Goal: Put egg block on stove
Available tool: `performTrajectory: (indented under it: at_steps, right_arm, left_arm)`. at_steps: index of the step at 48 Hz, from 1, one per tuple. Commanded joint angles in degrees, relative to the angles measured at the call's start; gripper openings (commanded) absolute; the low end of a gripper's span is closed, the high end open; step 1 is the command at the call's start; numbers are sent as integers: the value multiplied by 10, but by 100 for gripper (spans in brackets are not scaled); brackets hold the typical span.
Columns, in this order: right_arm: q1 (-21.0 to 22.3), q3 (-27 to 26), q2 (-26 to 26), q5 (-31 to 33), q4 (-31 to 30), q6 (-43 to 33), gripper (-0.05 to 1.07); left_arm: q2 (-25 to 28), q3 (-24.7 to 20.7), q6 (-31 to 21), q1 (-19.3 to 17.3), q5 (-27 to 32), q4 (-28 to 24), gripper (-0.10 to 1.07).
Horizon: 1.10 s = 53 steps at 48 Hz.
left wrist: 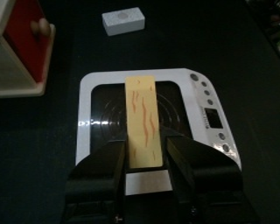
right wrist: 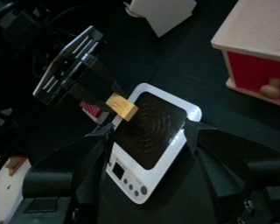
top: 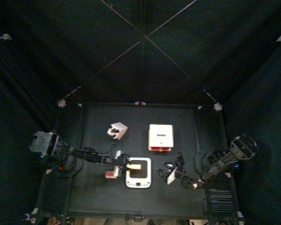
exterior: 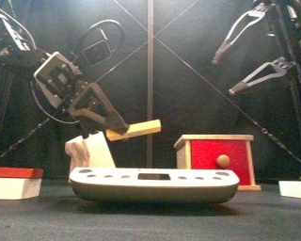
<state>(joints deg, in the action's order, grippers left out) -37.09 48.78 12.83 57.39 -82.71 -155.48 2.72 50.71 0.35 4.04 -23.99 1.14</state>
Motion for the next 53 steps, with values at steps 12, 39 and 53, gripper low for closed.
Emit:
performTrajectory:
  at_steps: [12, 39, 53]
  right_arm:
    - [4, -4, 6, 1, -1, -2, 95]
    - [9, -4, 2, 0, 3, -2, 95]
    - [11, -4, 1, -2, 10, -2, 95]
  left_arm:
    - [45, -40, 2, -14, 1, -21, 32]
    - [50, -44, 1, -17, 1, -26, 40]
    - [50, -44, 1, -17, 1, -26, 56]
